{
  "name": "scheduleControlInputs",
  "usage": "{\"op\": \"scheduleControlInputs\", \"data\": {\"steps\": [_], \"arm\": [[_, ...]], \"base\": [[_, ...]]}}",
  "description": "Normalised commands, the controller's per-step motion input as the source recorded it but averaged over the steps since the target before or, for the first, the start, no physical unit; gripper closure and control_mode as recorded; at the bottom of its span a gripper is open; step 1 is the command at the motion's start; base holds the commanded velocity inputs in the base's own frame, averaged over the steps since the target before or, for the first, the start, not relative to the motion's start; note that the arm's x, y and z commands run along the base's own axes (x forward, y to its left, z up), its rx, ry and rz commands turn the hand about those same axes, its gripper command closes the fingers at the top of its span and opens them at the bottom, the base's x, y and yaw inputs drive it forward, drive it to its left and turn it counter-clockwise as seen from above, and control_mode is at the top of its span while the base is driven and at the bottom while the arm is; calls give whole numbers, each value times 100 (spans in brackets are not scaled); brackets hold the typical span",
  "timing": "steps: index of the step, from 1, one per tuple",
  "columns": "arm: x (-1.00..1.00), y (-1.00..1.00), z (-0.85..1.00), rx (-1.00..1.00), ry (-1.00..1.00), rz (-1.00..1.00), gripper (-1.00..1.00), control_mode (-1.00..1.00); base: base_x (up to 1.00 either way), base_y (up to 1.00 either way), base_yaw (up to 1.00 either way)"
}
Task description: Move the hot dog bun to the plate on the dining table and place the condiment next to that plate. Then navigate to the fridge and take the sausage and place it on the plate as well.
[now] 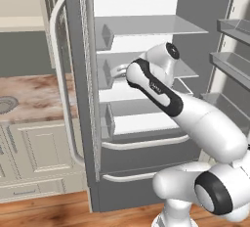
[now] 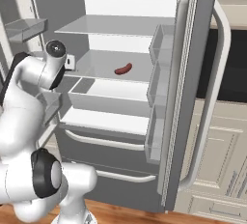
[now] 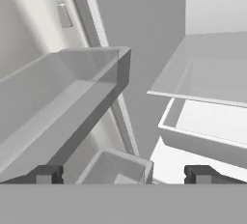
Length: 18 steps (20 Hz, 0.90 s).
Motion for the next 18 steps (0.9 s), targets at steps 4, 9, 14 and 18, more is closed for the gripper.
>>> {"op": "scheduleControlInputs", "data": {"steps": [4, 9, 14, 18], "arm": [[1, 92, 0, -2, 0, 3, -100, -100], [-78, -46, 15, -15, -5, -2, -100, -100], [-100, -99, 25, -26, -1, -9, -100, -100], [-99, -90, 3, -23, 3, -17, -100, -100]], "base": [[0, 0, 0], [0, 0, 0], [0, 0, 0], [0, 0, 0]]}}
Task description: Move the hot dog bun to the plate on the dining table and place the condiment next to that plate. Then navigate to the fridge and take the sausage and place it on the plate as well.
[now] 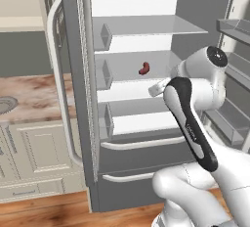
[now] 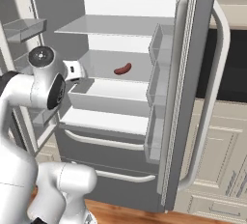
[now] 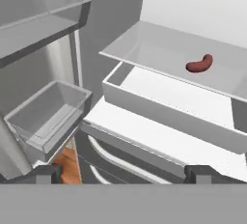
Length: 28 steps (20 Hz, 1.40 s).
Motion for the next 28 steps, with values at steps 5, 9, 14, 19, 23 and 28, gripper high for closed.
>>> {"op": "scheduleControlInputs", "data": {"steps": [5, 9, 14, 19, 23, 28], "arm": [[-68, -75, -5, -9, 11, -15, -100, -100], [-58, -35, -25, 2, 11, -11, -100, -100], [-16, -2, -14, 7, 11, -3, -100, -100], [0, 0, -1, 0, 1, 0, -100, 100], [0, 0, 0, 0, 0, 0, -100, 100], [0, 0, 0, 0, 0, 0, -100, 100]], "base": [[0, 0, 0], [0, 0, 0], [0, 0, 0], [17, 0, 0], [96, 0, -2], [97, 0, -3]]}}
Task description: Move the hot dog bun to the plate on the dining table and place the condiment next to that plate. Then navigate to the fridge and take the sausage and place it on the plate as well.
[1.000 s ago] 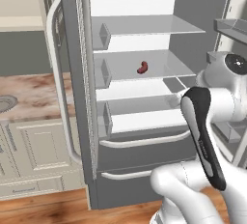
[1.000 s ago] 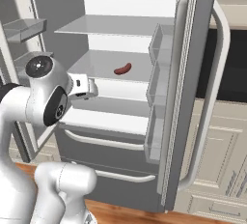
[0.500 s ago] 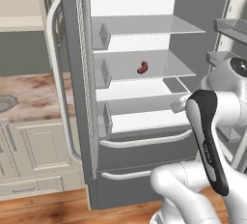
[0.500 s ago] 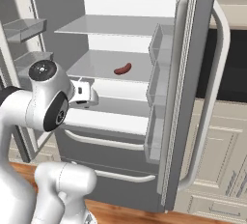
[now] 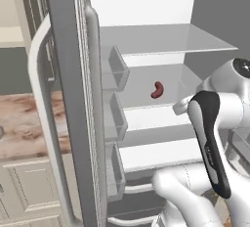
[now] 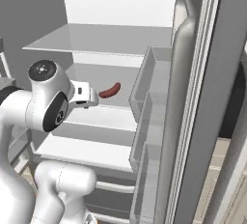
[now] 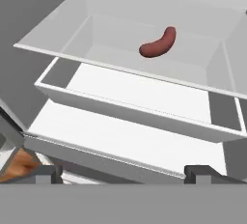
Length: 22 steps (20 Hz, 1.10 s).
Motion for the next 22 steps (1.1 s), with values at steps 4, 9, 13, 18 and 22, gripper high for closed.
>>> {"op": "scheduleControlInputs", "data": {"steps": [4, 9, 13, 18, 22], "arm": [[0, 0, 0, 0, 0, 0, -100, 100], [11, 1, 0, 0, 0, -3, -100, -100], [43, 0, 4, 0, -16, -9, -100, -100], [47, 0, 0, 2, -20, -10, -100, -100], [59, 0, -22, 6, -16, -10, -100, -100]], "base": [[52, 5, -4], [32, 3, -3], [0, 0, 0], [0, 0, 0], [0, 0, 0]]}}
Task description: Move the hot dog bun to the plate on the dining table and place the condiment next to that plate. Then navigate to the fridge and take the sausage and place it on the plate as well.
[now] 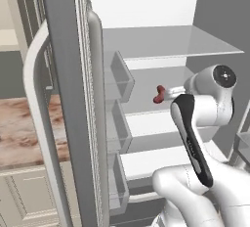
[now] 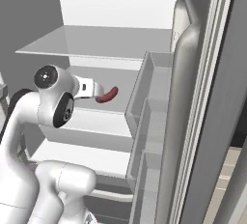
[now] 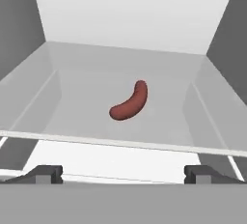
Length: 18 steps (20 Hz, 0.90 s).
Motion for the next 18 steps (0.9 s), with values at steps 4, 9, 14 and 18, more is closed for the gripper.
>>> {"op": "scheduleControlInputs", "data": {"steps": [4, 9, 14, 18], "arm": [[71, -6, -18, 11, -3, -8, -100, -100], [61, -11, -17, 11, 0, -8, -100, -100], [44, -7, -16, 3, 1, -7, -100, -100], [39, -17, -33, 4, 8, -4, -100, -100]], "base": [[0, 0, 0], [0, 0, 0], [0, 0, 0], [0, 0, 0]]}}
